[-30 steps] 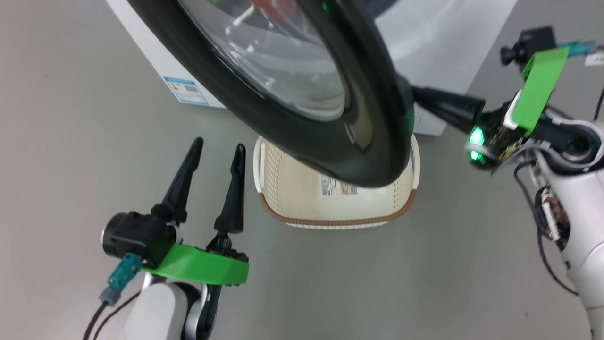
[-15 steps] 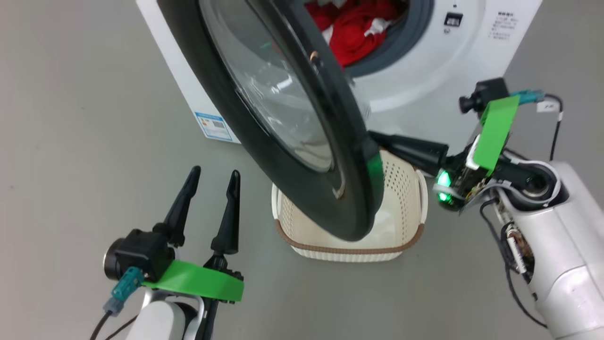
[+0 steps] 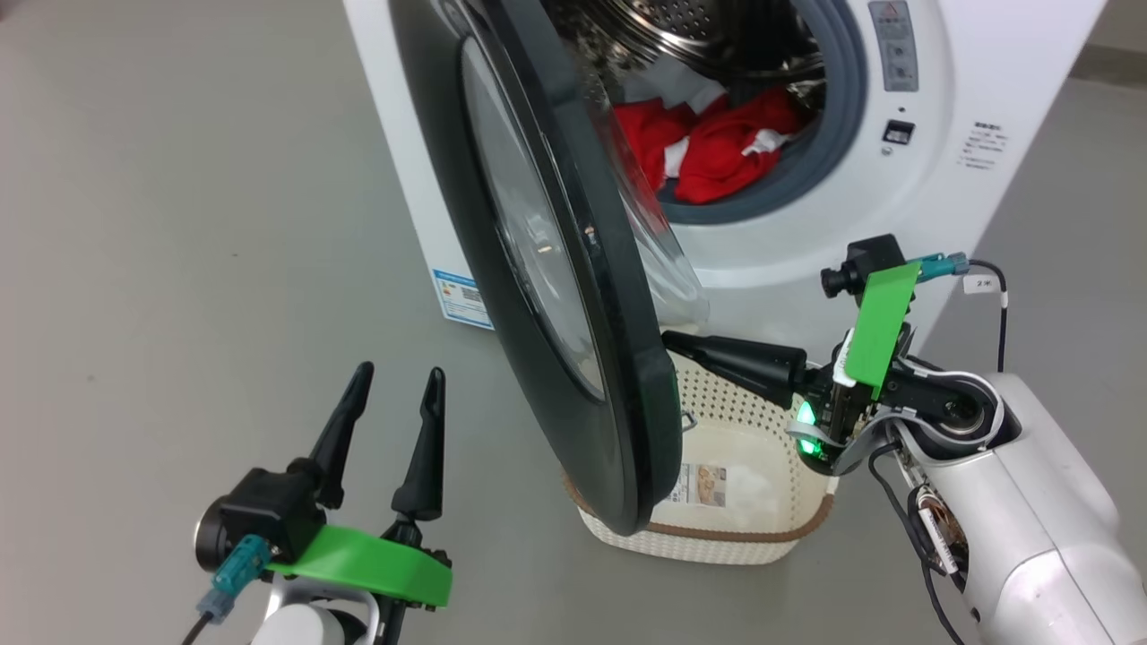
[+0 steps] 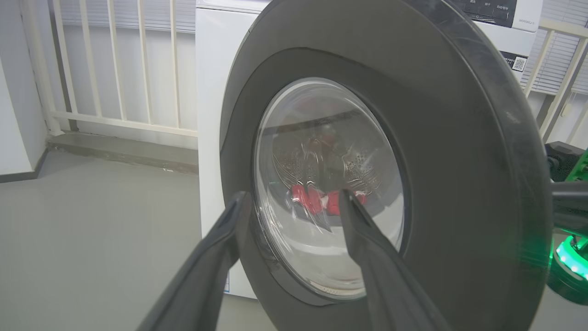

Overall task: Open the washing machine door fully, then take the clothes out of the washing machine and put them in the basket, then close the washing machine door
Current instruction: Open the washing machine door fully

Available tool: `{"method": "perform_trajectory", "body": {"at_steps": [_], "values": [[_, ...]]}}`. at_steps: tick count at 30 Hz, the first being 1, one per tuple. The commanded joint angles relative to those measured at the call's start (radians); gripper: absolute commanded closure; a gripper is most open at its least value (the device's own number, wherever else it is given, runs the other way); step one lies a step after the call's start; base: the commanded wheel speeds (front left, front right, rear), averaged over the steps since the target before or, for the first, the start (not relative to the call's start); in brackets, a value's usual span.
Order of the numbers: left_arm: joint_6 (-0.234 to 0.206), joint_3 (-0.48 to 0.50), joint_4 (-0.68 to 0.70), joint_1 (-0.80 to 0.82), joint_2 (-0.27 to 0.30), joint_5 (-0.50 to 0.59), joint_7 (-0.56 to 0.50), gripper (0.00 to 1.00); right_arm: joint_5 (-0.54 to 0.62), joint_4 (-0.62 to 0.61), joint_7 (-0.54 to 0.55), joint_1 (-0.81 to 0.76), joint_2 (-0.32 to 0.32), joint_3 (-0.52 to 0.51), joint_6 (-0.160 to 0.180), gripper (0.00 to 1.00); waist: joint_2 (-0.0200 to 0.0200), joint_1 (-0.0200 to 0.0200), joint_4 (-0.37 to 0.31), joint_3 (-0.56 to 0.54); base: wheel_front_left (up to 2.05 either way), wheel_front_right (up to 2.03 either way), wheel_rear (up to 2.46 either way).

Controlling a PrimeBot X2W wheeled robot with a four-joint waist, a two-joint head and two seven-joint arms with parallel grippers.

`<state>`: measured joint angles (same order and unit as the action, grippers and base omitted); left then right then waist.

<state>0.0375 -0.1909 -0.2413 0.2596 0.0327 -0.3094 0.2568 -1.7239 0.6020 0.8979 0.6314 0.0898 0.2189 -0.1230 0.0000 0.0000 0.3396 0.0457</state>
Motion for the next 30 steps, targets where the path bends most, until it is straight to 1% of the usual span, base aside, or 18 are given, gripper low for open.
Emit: {"method": "perform_trajectory", "body": {"at_steps": [1, 9, 18, 30], "values": [[0.008, 0.035, 0.017, 0.000, 0.018, 0.005, 0.005, 0.00, 0.007, -0.021, 0.001, -0.003, -0.025, 0.023, -0.008, 1.00, 0.0000, 0.0000, 0.035, -0.031, 0.00, 0.00, 0.00], [0.018, 0.028, 0.004, -0.006, 0.018, 0.008, 0.005, 0.00, 0.000, 0.009, -0.013, -0.017, -0.036, 0.026, -0.008, 1.00, 0.0000, 0.0000, 0.104, -0.048, 0.00, 0.00, 0.00], [0.024, 0.018, -0.006, -0.003, 0.018, 0.006, 0.005, 0.00, -0.001, 0.016, -0.021, -0.025, -0.039, 0.043, -0.008, 1.00, 0.0000, 0.0000, 0.173, -0.049, 0.00, 0.00, 0.00], [0.008, 0.052, 0.029, -0.026, 0.018, -0.002, 0.005, 0.00, -0.052, 0.027, -0.033, 0.023, -0.039, 0.138, -0.008, 1.00, 0.0000, 0.0000, 0.193, -0.028, 0.00, 0.00, 0.00]]}}
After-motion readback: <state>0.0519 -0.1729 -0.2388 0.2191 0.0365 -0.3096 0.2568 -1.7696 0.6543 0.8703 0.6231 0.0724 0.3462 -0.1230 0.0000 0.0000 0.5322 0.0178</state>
